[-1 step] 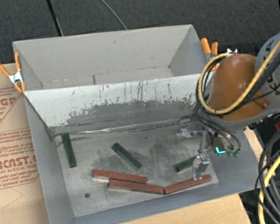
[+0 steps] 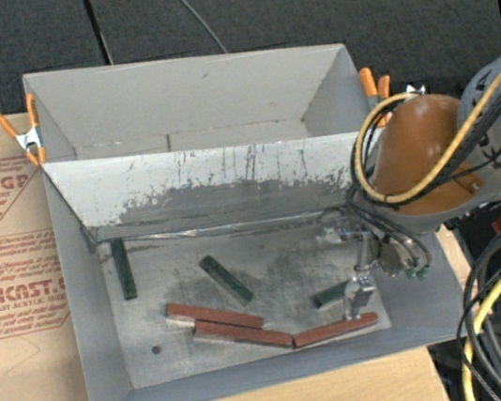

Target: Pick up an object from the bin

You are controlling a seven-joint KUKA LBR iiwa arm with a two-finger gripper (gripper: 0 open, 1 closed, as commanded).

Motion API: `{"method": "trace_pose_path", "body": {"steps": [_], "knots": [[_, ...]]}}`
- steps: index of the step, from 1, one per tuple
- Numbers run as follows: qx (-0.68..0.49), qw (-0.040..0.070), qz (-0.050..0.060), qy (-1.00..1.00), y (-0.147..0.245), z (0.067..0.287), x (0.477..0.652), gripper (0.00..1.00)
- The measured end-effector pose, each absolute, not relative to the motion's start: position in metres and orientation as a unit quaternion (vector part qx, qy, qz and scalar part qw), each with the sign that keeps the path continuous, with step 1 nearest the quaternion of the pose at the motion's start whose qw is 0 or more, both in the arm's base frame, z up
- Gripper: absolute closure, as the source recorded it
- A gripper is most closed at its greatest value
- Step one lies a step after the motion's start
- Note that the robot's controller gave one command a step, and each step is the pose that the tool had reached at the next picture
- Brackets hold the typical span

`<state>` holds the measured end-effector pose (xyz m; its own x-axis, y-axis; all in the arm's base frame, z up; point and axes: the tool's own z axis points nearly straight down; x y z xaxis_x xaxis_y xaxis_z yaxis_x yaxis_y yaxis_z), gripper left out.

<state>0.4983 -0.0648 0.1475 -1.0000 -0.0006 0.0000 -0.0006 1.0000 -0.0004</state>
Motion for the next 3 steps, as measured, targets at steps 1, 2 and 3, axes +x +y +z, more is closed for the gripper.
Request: {"method": "trace_pose_path", "body": {"steps": [1,2,3], "knots": [[0.058,-0.004,0.001,0.998,-0.102,0.071,0.488,1.0],[0.058,-0.004,0.001,0.998,-0.102,0.071,0.488,1.0],[0.091,0.003,0.0,0.996,-0.07,0.238,0.52,1.0]]}}
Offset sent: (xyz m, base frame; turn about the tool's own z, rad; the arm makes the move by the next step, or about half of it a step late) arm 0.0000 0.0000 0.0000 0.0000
